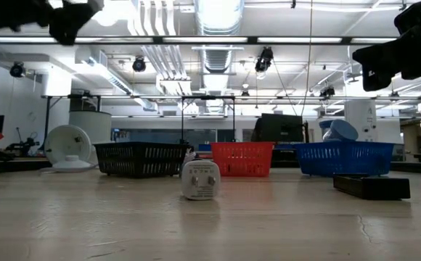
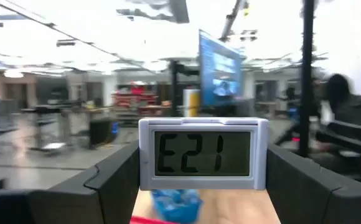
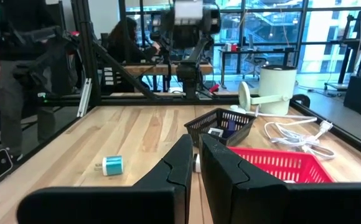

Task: Pick & Place Office items
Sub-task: Put the white digital clock into the black basket

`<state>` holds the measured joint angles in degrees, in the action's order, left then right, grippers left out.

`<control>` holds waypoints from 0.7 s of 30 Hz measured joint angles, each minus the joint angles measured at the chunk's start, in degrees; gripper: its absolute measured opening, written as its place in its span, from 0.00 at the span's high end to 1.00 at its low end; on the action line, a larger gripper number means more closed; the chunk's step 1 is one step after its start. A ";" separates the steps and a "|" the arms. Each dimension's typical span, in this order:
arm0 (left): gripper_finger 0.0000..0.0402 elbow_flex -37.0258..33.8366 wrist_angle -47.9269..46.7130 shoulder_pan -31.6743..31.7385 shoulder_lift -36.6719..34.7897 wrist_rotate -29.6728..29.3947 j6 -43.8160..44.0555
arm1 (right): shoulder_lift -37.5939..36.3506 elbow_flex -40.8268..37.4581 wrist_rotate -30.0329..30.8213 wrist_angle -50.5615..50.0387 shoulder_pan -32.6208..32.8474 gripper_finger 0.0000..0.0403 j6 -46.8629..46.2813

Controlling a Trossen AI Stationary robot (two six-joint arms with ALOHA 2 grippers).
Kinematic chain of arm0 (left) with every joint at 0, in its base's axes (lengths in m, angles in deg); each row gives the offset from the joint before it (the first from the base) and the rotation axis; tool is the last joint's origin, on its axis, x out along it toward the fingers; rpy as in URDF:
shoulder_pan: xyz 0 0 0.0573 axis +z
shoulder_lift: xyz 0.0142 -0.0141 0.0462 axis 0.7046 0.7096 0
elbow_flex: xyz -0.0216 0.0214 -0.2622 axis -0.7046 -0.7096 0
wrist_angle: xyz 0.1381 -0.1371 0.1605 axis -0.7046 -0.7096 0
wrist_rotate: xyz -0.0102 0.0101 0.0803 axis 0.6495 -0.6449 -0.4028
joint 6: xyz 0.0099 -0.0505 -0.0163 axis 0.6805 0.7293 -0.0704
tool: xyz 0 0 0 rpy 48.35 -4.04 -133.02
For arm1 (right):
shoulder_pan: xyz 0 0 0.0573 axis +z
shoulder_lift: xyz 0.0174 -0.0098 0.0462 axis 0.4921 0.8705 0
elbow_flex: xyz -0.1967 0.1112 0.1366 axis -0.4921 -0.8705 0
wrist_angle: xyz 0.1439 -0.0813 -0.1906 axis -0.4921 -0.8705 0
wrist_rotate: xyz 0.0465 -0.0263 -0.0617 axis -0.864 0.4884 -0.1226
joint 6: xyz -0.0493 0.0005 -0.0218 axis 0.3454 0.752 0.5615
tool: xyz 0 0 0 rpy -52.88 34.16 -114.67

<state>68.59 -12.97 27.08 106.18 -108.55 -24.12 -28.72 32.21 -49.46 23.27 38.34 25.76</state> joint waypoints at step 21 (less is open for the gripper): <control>0.27 54.49 -63.16 0.16 26.79 -18.41 21.82 | 0.00 -0.01 -0.02 0.13 -0.01 0.93 -1.26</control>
<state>123.07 -76.13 27.24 132.97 -126.96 -2.30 -28.72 32.19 -49.48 23.40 38.33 24.50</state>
